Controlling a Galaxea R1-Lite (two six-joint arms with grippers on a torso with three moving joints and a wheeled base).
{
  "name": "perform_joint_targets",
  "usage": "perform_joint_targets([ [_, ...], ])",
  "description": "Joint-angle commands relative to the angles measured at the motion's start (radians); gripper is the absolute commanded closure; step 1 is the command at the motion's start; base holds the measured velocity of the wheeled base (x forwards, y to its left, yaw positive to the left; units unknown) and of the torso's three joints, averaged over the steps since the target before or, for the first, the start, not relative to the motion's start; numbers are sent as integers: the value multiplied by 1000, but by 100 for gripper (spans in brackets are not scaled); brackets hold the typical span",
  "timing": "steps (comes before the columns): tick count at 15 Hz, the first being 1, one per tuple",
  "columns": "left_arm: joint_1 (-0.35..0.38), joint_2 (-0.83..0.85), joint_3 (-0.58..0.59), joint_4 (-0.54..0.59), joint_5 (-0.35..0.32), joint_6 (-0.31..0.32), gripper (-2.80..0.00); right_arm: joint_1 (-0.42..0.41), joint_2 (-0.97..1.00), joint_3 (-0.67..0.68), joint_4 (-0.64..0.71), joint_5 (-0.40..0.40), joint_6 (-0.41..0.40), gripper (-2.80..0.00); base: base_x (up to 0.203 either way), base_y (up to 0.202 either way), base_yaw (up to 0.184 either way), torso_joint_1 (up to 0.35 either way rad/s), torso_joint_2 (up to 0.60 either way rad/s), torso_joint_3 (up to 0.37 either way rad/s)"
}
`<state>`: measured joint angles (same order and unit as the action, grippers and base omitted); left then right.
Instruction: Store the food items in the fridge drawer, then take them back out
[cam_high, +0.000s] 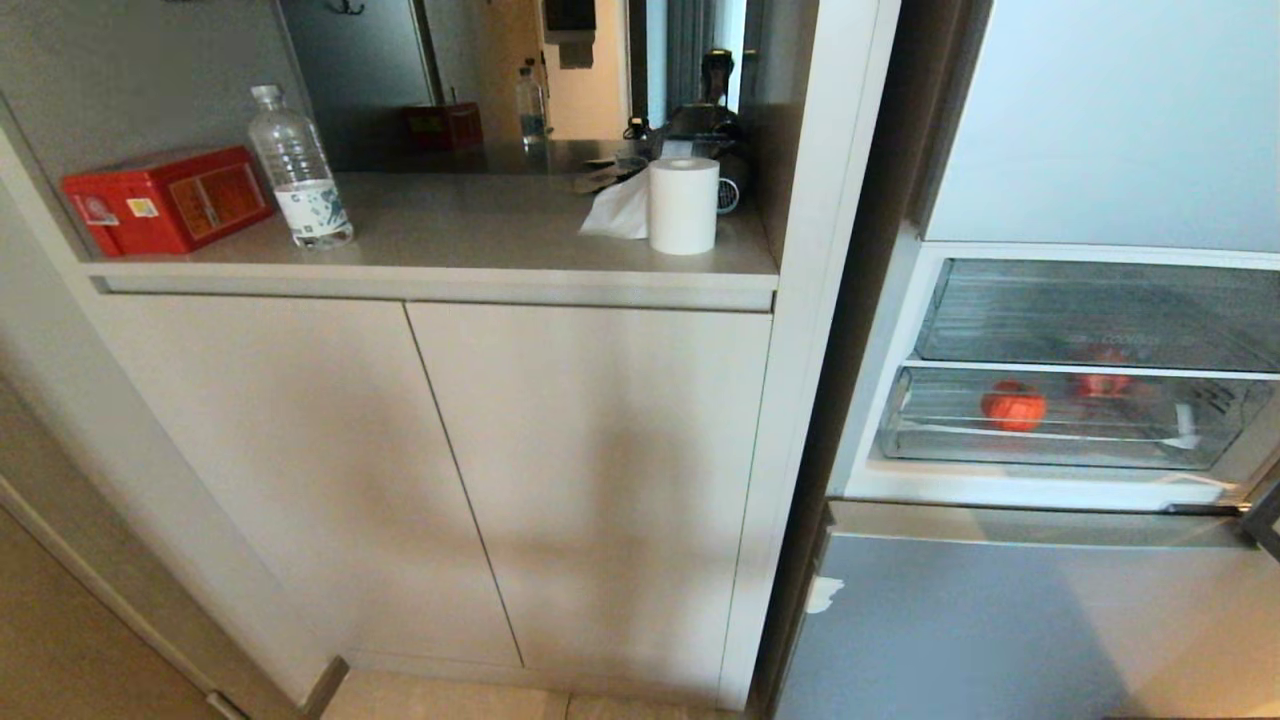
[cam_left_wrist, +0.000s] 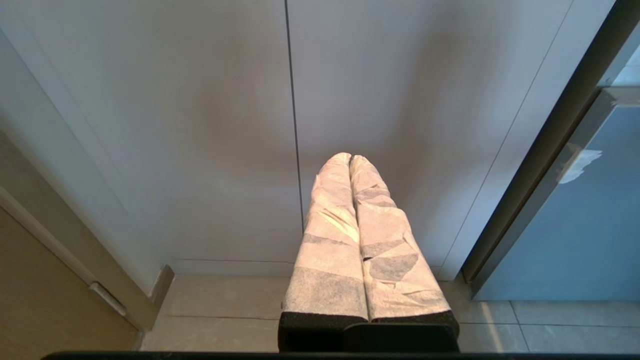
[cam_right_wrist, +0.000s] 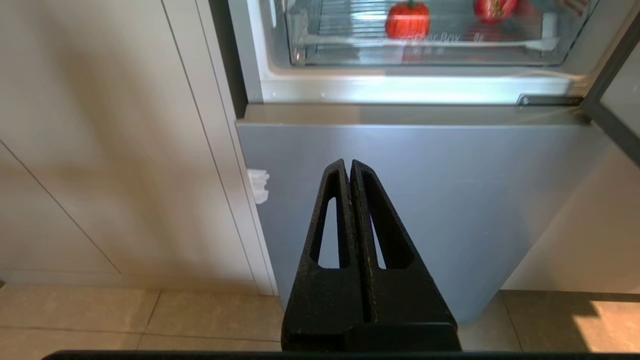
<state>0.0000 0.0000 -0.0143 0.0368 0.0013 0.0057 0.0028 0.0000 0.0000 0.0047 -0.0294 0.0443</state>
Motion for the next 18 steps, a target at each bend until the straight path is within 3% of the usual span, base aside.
perform_joint_targets([
  [1,0,2,0,0,0,0,0,0,0,0,0,-1,2,0,0,0,0,-173,340,164],
  [5,0,2,0,0,0,0,0,0,0,0,0,0,0,0,0,0,0,-155,321,162],
  [12,0,2,0,0,0,0,0,0,12,-53,8,-1,-6,0,0,0,0,-6,15,7],
  [14,0,2,0,0,0,0,0,0,121,-150,33,4,-6,0,0,0,0,0,0,0],
  [18,0,2,0,0,0,0,0,4,607,-375,37,22,5,0,0,0,0,0,0,0],
])
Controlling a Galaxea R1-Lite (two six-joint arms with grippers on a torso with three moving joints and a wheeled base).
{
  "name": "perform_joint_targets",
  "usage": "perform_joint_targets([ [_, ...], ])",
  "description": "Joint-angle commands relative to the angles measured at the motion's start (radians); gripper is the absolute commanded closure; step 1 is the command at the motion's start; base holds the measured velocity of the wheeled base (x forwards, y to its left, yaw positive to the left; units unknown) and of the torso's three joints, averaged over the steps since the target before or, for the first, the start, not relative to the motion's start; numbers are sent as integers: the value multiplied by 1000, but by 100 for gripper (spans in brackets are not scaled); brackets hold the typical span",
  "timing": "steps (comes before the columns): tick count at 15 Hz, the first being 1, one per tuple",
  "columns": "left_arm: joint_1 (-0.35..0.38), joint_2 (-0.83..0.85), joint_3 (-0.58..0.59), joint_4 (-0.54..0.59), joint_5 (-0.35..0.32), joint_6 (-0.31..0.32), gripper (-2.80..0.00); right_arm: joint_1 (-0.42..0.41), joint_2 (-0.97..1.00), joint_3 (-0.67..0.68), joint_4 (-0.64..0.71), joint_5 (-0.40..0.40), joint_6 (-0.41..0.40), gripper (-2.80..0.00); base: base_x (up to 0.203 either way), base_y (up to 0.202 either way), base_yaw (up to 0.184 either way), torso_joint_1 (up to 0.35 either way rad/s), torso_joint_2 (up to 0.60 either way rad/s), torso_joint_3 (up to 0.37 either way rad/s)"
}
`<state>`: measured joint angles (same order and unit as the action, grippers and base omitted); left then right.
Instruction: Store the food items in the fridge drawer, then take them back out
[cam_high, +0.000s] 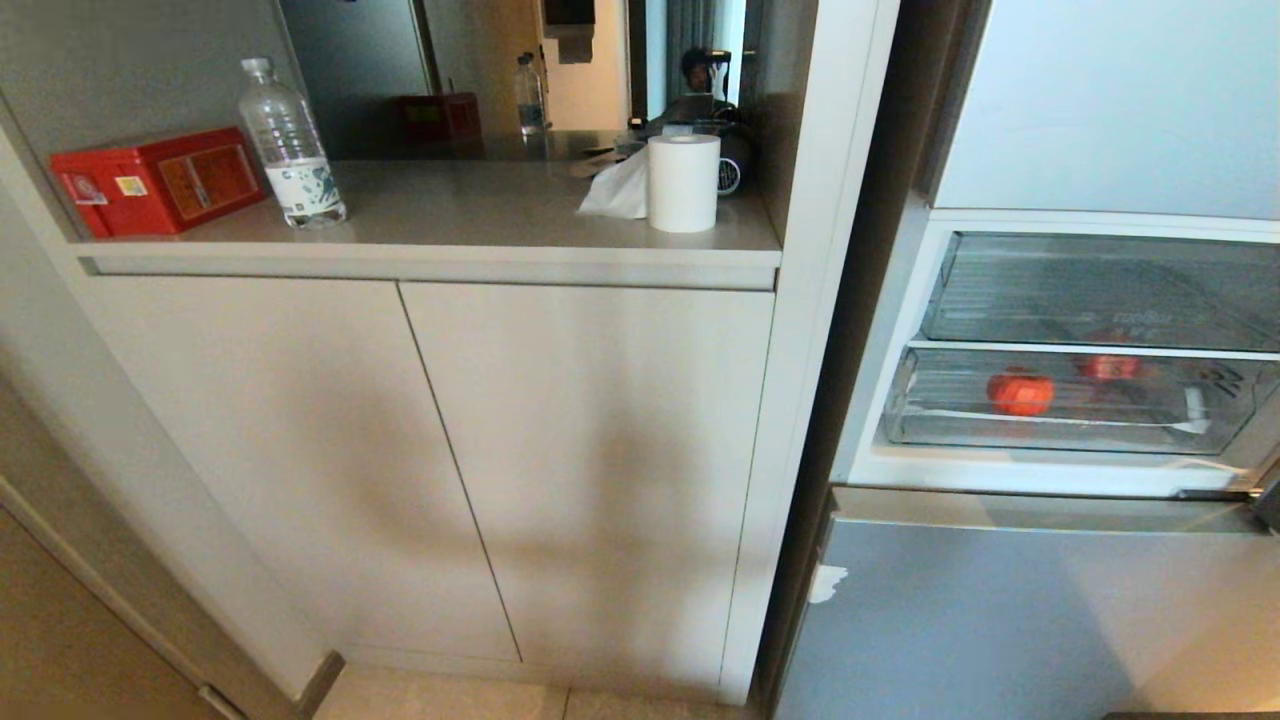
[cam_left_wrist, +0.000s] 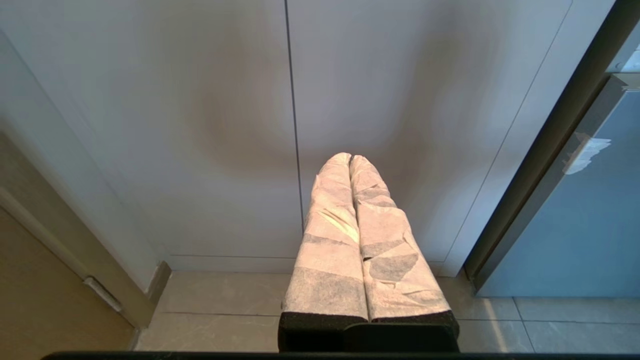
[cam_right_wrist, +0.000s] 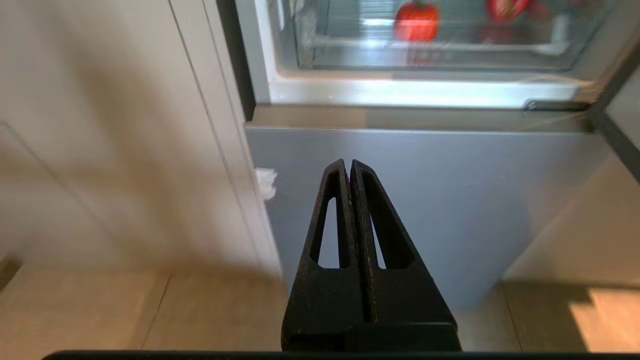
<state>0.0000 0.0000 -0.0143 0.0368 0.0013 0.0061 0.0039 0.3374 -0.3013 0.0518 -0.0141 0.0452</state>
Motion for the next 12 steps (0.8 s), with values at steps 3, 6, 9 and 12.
perform_joint_targets([
  [3,0,2,0,0,0,0,0,10,633,-167,-153,41,24,-280,0,0,0,0,0,0],
  [6,0,2,-1,0,0,0,0,30,957,-224,-346,57,58,-280,0,0,0,0,0,0],
  [9,0,2,0,0,0,0,0,74,1176,-257,-549,50,71,-280,0,0,0,0,0,0],
  [12,0,2,0,0,0,0,0,119,1379,-339,-701,21,76,-280,0,0,0,0,0,0],
])
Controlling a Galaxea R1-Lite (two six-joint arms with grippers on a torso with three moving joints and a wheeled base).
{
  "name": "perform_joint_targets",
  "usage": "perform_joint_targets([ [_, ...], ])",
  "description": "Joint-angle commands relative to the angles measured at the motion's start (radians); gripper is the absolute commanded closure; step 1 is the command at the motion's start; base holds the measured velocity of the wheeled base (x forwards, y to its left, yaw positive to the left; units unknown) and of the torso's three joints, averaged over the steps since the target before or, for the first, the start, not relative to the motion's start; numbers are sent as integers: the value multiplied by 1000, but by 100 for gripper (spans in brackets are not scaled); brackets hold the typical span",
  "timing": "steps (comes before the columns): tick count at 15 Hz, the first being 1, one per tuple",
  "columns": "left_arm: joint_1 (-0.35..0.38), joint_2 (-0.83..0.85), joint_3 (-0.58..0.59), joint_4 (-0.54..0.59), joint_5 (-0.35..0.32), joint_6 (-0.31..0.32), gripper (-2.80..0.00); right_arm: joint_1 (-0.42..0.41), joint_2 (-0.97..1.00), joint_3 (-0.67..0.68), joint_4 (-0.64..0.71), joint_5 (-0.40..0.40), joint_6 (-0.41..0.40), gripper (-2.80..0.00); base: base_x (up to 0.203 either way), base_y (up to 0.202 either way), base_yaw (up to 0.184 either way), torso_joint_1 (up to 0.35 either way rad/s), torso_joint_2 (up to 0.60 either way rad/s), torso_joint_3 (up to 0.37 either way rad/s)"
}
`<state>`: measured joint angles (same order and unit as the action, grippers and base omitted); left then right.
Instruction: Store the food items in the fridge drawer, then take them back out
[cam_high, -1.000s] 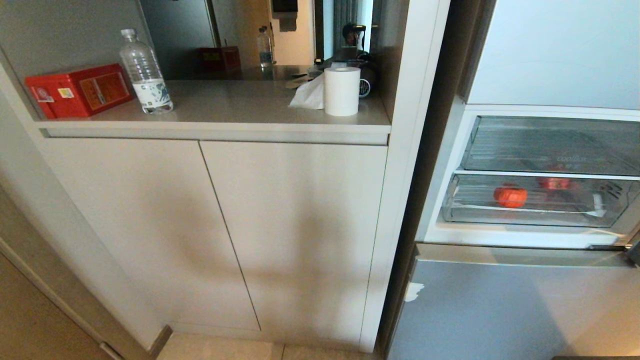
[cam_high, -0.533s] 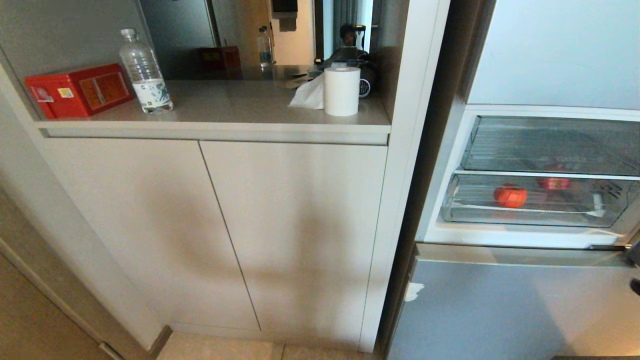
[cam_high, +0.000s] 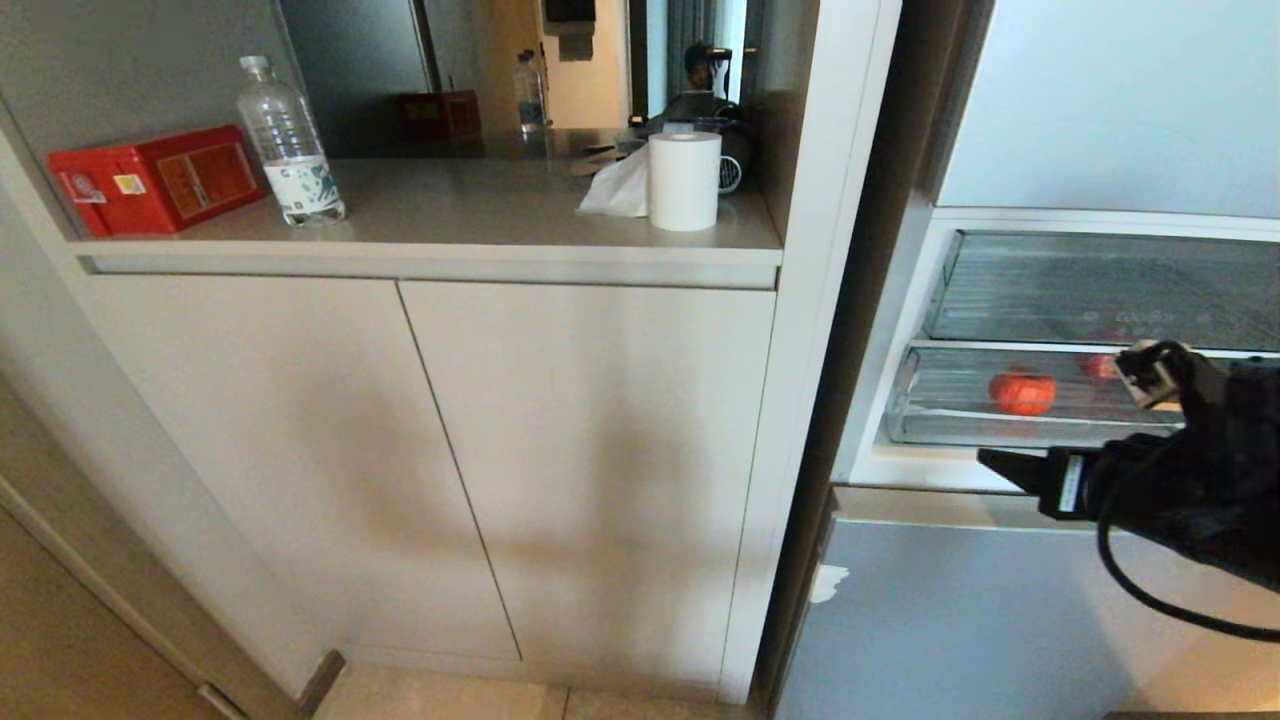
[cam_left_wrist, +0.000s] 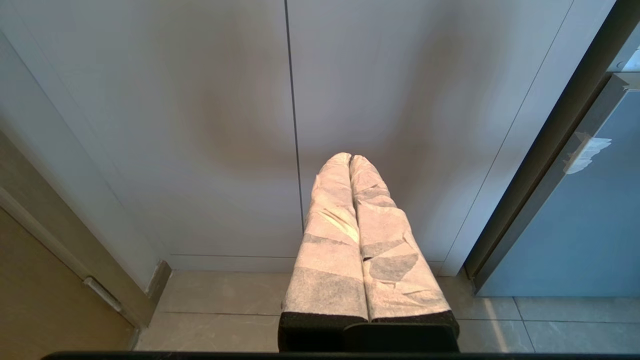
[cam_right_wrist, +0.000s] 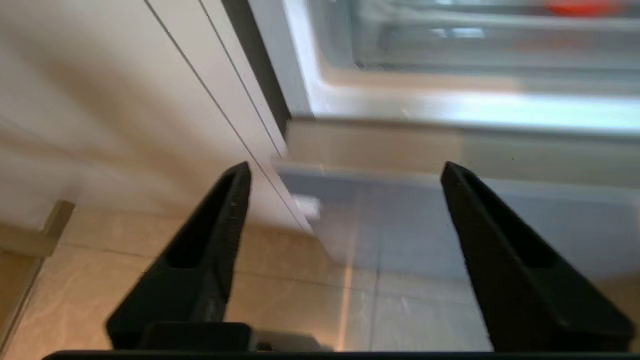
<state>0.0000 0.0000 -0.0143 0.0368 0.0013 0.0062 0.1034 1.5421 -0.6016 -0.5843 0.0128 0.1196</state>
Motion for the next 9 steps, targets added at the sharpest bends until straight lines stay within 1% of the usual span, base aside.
perform_joint_targets([
  [1,0,2,0,0,0,0,0,24,230,-61,-123,-11,3,-280,0,0,0,0,0,0],
  [2,0,2,0,0,0,0,0,26,292,-84,-188,-27,4,-280,0,0,0,0,0,0],
  [4,0,2,0,0,0,0,0,28,408,-132,-310,-90,1,-280,0,0,0,0,0,0],
  [6,0,2,0,0,0,0,0,25,505,-179,-435,-135,-4,-280,0,0,0,0,0,0],
  [7,0,2,0,0,0,0,0,9,519,-201,-464,-147,-6,-280,0,0,0,0,0,0],
  [9,0,2,0,0,0,0,0,-5,523,-219,-465,-149,-10,-280,0,0,0,0,0,0],
])
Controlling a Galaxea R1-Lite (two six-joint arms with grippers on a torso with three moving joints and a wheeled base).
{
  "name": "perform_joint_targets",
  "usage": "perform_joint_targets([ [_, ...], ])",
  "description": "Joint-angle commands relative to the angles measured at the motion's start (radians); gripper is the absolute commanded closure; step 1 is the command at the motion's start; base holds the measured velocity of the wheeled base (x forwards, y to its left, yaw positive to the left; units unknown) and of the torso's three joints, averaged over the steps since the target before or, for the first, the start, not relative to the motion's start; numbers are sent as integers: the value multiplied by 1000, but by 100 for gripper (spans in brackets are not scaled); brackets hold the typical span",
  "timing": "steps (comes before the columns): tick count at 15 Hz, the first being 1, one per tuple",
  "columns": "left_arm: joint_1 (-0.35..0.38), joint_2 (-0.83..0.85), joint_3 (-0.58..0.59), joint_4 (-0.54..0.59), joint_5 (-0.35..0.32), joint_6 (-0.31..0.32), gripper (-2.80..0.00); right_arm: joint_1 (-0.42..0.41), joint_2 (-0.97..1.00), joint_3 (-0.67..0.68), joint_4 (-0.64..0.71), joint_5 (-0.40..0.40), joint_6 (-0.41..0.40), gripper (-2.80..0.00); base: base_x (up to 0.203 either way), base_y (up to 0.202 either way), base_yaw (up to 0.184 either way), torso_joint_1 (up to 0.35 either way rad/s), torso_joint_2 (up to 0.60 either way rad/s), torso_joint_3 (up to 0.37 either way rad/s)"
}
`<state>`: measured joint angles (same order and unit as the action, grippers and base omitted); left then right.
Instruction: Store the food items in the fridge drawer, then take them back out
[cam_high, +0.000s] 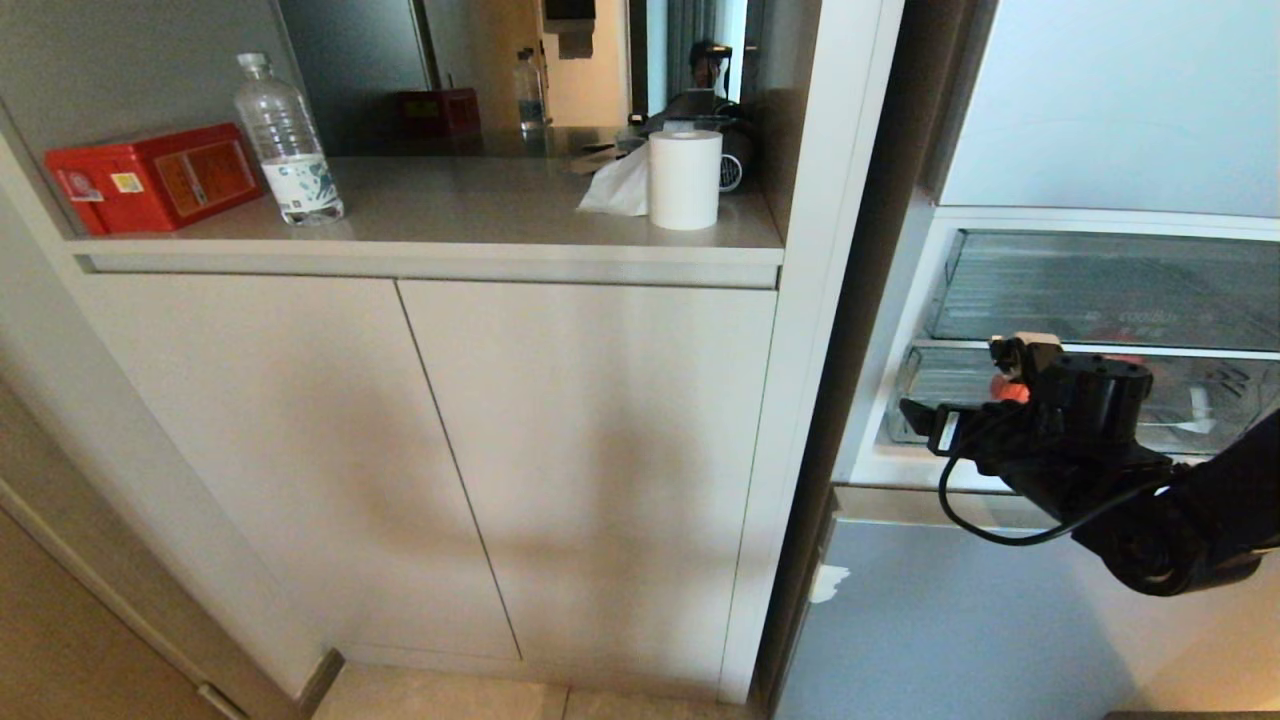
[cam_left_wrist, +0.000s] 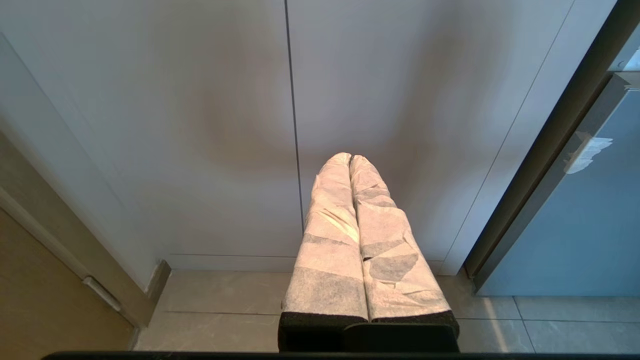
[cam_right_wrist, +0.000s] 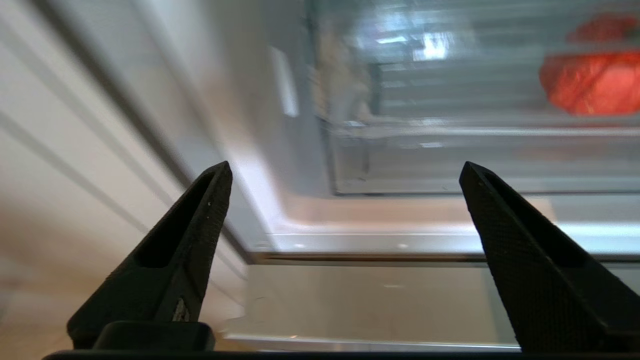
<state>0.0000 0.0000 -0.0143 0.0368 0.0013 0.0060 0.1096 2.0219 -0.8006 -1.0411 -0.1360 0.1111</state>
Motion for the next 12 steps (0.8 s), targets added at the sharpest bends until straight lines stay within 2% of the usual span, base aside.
perform_joint_targets([
  [1,0,2,0,0,0,0,0,-17,61,-41,-8,-1,-7,-280,0,0,0,0,0,0],
  [7,0,2,-1,0,0,0,0,-34,120,-130,-11,1,-11,-280,0,0,0,0,0,0],
  [12,0,2,0,0,0,0,0,-28,116,-155,-11,6,-11,-280,0,0,0,0,0,0],
])
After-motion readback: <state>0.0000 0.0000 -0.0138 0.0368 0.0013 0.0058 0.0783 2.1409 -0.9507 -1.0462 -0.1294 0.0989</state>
